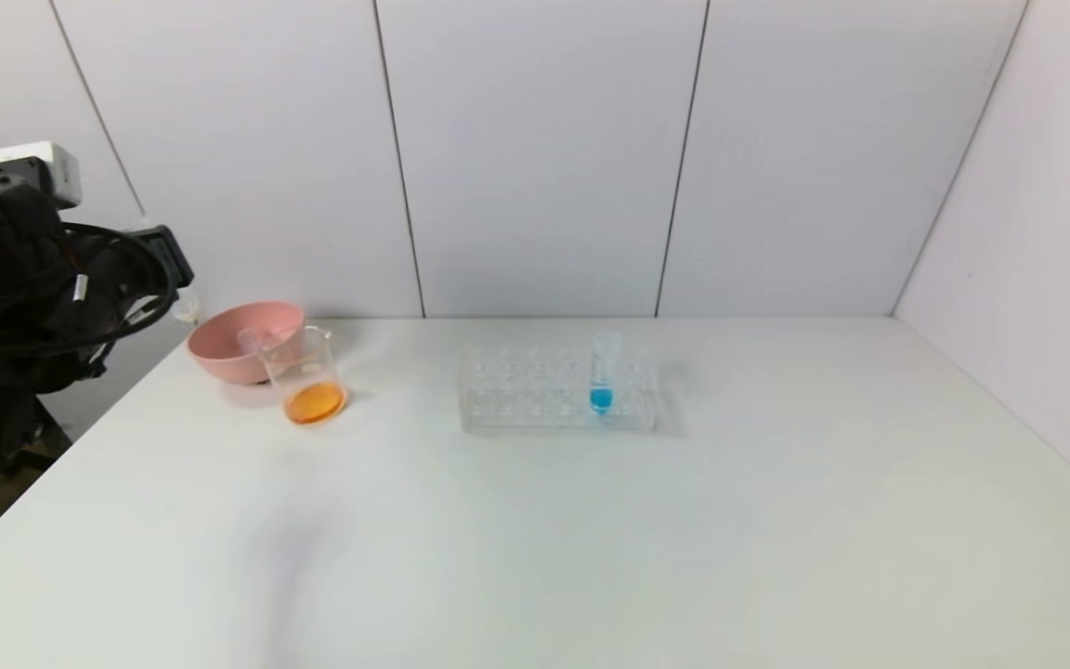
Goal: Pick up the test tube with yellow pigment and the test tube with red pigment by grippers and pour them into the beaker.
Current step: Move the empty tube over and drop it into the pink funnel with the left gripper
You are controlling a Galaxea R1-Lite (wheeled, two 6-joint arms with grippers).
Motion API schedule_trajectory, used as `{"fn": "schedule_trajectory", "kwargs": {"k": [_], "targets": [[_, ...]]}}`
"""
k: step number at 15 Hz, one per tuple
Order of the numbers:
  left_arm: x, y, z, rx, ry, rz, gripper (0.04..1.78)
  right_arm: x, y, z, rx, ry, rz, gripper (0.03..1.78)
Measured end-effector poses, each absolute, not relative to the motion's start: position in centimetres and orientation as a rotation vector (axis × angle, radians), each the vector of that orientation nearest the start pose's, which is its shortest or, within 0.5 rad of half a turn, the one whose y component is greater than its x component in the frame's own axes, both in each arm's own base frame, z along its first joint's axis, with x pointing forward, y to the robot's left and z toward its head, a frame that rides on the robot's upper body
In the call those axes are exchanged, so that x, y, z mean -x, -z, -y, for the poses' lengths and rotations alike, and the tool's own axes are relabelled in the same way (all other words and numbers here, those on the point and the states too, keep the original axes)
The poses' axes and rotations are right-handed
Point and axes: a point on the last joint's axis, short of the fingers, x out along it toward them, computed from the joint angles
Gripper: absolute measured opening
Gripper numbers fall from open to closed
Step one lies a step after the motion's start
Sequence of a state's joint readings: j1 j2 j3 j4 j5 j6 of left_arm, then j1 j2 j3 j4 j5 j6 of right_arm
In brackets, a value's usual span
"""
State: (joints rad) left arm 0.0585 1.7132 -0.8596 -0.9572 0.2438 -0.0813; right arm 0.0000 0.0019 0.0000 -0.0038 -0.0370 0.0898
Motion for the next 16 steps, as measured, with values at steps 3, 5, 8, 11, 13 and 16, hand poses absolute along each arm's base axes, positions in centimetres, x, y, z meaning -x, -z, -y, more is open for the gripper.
{"fn": "schedule_trajectory", "kwargs": {"k": [3, 5, 8, 11, 13, 16], "targets": [[-36.5, -20.9, -3.4, 0.084, -0.321, 0.111, 0.44, 2.3, -7.6, 0.1, -0.09, 0.037, 0.004, 1.71], [-39.7, -19.8, -4.0, 0.08, -0.334, 0.111, 0.44, 2.3, -7.6, 0.1, -0.09, 0.037, 0.004, 1.71], [-43.4, -18.3, -4.7, 0.075, -0.35, 0.082, 0.44, 2.3, -7.6, 0.1, -0.09, 0.037, 0.004, 1.71], [-45.9, -16.8, -5.1, 0.069, -0.407, 0.038, 0.44, 2.3, -7.6, 0.1, -0.09, 0.037, 0.004, 1.71], [-47.1, -15.8, -5.3, 0.048, -0.436, 0.017, 0.44, 2.3, -7.6, 0.1, -0.09, 0.037, 0.004, 1.71], [-48.1, -15.0, -5.4, 0.034, -0.456, 0.023, 0.48, 2.3, -7.6, 0.1, -0.09, 0.037, 0.004, 1.71]]}}
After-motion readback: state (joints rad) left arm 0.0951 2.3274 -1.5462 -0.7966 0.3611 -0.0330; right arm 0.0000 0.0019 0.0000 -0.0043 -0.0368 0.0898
